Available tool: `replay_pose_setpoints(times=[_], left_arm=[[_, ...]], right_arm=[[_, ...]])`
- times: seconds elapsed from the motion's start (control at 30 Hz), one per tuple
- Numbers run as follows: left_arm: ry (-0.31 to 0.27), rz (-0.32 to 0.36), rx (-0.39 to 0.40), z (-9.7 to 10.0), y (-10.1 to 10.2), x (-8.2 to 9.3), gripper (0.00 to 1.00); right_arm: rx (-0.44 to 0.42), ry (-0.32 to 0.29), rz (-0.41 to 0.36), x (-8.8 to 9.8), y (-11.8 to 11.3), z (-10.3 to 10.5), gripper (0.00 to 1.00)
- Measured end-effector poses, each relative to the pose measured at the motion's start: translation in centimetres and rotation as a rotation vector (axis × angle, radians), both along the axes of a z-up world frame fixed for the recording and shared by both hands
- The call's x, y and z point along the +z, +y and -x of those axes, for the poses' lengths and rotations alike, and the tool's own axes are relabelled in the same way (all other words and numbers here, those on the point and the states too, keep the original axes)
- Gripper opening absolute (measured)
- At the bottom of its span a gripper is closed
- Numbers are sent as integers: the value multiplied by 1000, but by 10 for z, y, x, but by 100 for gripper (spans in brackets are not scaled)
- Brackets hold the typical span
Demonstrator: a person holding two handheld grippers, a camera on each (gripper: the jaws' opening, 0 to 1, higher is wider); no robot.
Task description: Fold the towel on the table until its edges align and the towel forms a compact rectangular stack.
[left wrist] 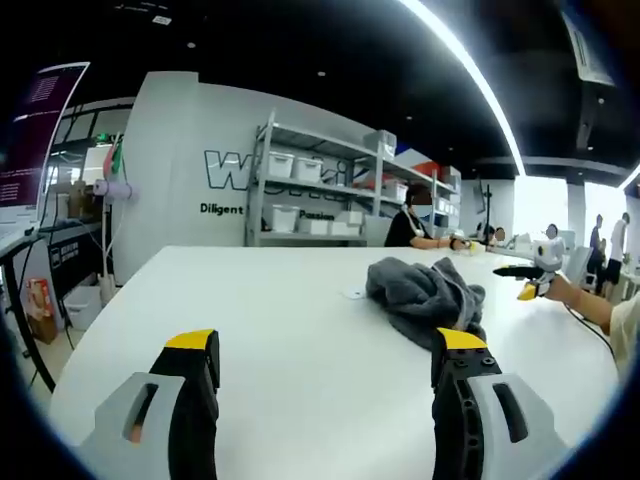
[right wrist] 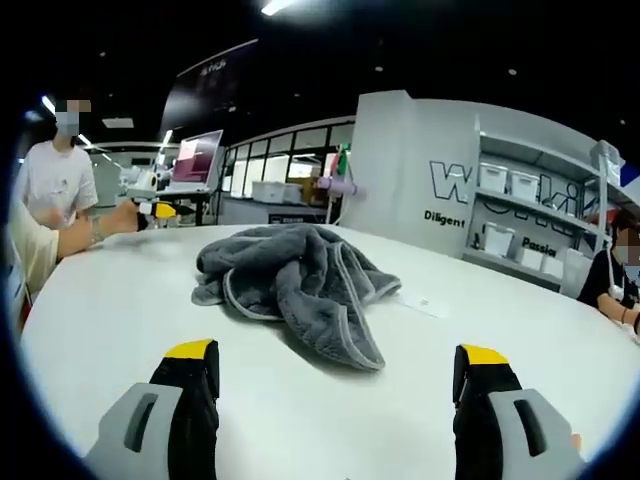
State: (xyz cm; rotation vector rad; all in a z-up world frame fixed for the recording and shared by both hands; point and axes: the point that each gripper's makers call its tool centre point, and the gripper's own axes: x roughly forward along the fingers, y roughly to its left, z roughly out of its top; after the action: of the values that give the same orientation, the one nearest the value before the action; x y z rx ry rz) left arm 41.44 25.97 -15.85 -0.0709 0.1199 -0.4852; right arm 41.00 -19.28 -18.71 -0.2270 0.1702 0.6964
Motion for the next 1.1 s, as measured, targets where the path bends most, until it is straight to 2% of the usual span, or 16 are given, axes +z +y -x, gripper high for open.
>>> replay_pose_setpoints(times=[0.27, 0.47, 0.7, 1.1], left_arm=[[-6, -1, 3, 2, 0, 1, 86], [-6, -4, 4, 0, 2, 2, 86], [-4, -3, 2, 0, 1, 1, 86], [-6, -6, 2, -1, 2, 2, 86]], right_arm=[[28, 16, 19, -6, 5, 0, 98], [68, 2, 28, -7, 14, 5, 87], [101, 14, 50, -16, 24, 8, 72], [128, 31, 65, -25, 29, 8, 55]])
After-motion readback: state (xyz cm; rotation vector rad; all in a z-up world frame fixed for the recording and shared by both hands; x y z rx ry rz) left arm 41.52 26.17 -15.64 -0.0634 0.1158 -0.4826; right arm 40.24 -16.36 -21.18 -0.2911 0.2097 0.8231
